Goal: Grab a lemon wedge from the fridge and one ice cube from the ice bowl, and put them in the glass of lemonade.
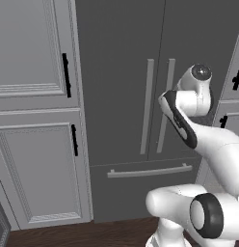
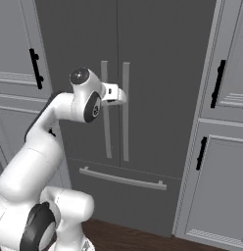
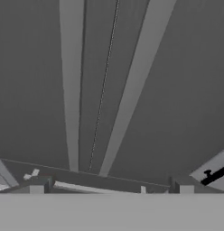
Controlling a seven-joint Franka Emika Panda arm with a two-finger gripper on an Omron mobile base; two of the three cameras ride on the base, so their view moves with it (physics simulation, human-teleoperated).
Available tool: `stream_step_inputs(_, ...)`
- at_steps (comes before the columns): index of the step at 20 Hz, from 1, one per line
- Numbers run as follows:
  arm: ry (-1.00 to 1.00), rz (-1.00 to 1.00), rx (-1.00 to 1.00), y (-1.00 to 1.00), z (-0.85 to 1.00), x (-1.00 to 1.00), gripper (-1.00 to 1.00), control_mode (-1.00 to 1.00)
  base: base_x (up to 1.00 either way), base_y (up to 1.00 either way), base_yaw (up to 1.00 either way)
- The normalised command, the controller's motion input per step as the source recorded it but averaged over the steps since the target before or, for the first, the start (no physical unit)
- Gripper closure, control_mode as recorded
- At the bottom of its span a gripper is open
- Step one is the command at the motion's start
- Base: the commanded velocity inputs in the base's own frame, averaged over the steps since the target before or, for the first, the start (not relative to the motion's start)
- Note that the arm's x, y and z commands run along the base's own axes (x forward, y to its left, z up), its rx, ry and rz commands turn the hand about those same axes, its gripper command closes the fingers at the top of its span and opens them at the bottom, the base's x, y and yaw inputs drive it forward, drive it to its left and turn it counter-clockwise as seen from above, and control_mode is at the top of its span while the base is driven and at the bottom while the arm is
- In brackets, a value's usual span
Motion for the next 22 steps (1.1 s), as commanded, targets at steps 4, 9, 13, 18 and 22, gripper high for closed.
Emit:
stream_step_inputs(4,0.01,0.00,0.03,-0.22,-0.21,0.92,-1.00,-1.00,0.00,0.00,0.00)
stream_step_inputs(9,0.03,-0.03,0.01,-0.19,-0.25,0.69,-1.00,-1.00,0.00,0.00,0.00)
stream_step_inputs(13,0.00,-0.02,0.05,-0.19,-0.51,0.68,-1.00,-1.00,0.00,0.00,0.00)
stream_step_inputs(18,0.00,-0.02,0.07,-0.20,-0.44,0.54,-1.00,-1.00,0.00,0.00,0.00)
stream_step_inputs(22,0.00,-0.01,0.05,-0.03,-0.13,0.47,-1.00,-1.00,0.00,0.00,0.00)
